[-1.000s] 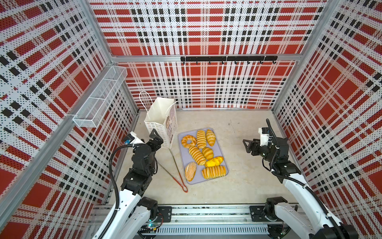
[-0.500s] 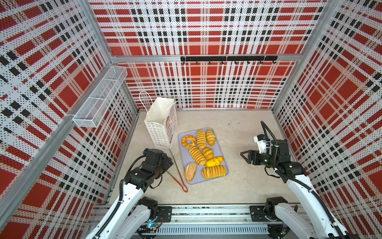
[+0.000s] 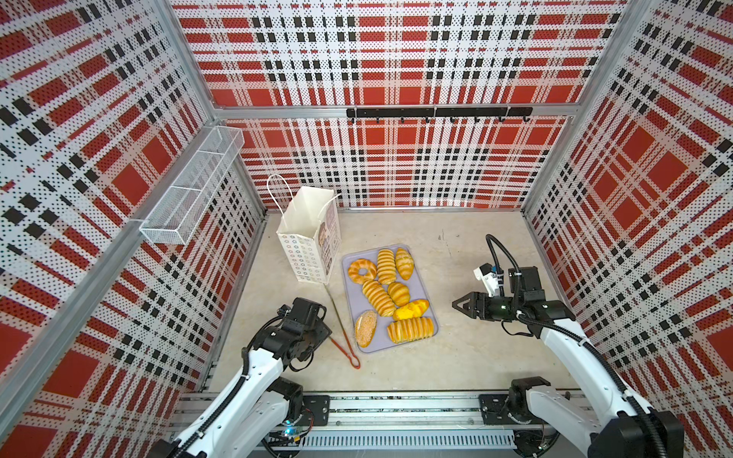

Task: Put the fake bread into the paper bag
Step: 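Lower the left gripper onto the red-handled tongs beside the tray and grasp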

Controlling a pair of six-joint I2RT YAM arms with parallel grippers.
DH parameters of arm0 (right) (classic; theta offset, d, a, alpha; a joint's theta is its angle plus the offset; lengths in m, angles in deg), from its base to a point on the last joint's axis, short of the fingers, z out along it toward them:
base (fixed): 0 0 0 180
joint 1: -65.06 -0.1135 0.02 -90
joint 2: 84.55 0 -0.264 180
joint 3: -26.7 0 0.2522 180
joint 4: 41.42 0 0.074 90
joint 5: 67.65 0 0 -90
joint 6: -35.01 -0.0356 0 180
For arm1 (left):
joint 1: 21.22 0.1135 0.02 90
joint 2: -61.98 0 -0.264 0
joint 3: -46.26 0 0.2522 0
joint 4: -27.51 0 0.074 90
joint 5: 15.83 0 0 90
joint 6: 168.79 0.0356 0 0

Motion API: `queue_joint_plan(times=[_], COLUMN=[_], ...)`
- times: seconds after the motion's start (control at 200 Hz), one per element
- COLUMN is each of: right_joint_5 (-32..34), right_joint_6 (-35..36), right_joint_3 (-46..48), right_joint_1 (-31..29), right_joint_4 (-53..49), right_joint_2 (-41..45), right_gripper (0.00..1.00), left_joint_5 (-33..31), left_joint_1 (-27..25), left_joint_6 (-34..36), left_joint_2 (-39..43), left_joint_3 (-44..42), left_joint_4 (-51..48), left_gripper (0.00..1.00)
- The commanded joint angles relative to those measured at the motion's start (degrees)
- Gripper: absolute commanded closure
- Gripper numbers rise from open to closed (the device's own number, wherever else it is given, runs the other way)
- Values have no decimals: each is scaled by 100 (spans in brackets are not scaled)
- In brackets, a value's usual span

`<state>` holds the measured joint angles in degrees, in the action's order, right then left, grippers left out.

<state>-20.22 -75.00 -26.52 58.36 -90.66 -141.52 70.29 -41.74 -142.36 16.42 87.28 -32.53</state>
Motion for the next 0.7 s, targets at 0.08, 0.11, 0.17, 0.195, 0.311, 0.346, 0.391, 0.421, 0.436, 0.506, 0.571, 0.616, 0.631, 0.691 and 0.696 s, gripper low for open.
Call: queue_joint_plan(times=[0.08,0.11,0.17,0.195,0.311,0.346,0.391,0.421,0.436,0.506,0.571,0.616,0.631,0.691,0.696], right_joint_5=[-190,-161,-147,-148,-147,-130,-122,-120,-116,-108,-79,-53,-51,-46,-44], right_joint_6=[24,28,13,2,-3,0,1,-2,5,2,0,-3,-1,-2,2], right_joint_3=[70,79,97,104,109,108,111,106,110,114,131,140,147,155,152], right_joint_1=[-24,-26,-25,-25,-28,-26,-33,-29,-33,-31,-31,-27,-29,-35,-30], right_joint_4=[259,271,295,301,325,323,326,329,331,349,362,375,384,398,396], right_joint_2=[-16,-20,-41,-53,-102,-105,-104,-108,-109,-112,-114,-113,-113,-113,-113], right_gripper=[38,38,38,38,39,39,39,39,39,39,39,39,39,39,39], left_joint_5=[-103,-91,-78,-74,-48,-58,-39,-27,-30,-42,-35,-35,-43,-37,-31], left_joint_1=[-82,-84,-83,-80,-80,-84,-84,-84,-84,-82,-81,-79,-76,-80,-78], left_joint_6=[-160,-174,-190,-202,-229,-222,-203,-176,-163,-131,-101,-66,-58,-42,-46], left_joint_2=[-41,-60,-87,-105,-251,-302,-365,-397,-415,-498,-582,-652,-674,-770,-779], left_joint_3=[-322,-362,-412,-436,-507,-503,-507,-517,-522,-553,-588,-607,-617,-656,-658], left_joint_4=[460,538,759,853,1166,1220,1292,1362,1384,1499,1610,1691,1712,1785,1787], left_gripper=[37,38,42,43,45,45,45,45,45,48,53,57,59,63,64])
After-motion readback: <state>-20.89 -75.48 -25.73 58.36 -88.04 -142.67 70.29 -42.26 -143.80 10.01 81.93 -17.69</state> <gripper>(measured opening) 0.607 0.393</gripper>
